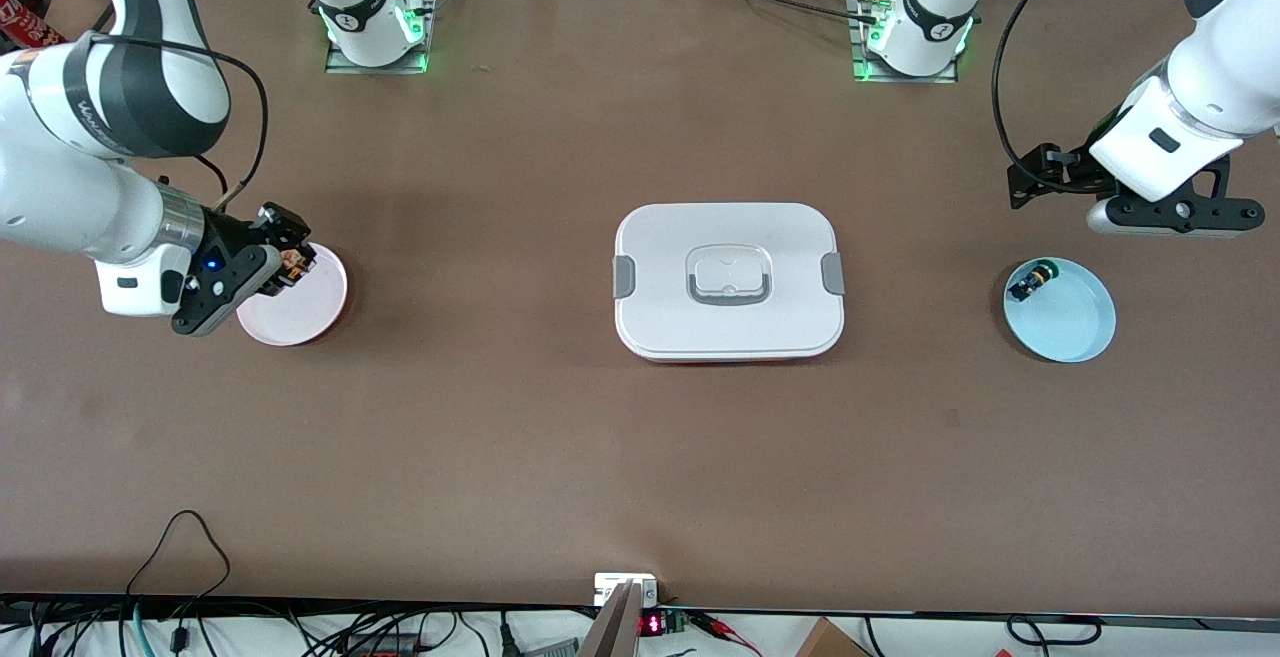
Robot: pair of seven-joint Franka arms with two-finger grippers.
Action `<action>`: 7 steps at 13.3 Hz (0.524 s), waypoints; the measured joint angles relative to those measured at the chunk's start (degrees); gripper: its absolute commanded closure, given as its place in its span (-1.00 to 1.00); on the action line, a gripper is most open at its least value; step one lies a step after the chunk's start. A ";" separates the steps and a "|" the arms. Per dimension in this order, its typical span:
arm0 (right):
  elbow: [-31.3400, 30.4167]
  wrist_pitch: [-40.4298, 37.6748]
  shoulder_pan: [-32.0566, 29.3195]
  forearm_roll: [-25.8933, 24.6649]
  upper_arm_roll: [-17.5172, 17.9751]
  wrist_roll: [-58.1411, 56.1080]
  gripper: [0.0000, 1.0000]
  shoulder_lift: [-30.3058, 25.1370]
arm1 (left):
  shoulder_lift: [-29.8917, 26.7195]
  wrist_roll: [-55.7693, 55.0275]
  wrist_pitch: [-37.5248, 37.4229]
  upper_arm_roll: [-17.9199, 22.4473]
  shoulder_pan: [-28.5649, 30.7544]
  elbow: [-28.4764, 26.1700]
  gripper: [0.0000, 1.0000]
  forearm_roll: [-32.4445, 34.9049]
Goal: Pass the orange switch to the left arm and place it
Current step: 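Lift the orange switch with the right gripper toward the box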
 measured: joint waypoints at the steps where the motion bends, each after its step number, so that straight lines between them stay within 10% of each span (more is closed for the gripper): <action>1: 0.02 0.06 0.01 2.21 0.37 -2.32 0.70 -0.42 | 0.00 0.00 0.00 0.00 0.00 0.00 -1.00 0.00; 7: 0.16 3.12 0.24 15.40 4.00 -25.74 0.74 -0.68 | 0.00 0.00 0.00 0.00 0.00 0.00 -1.00 0.00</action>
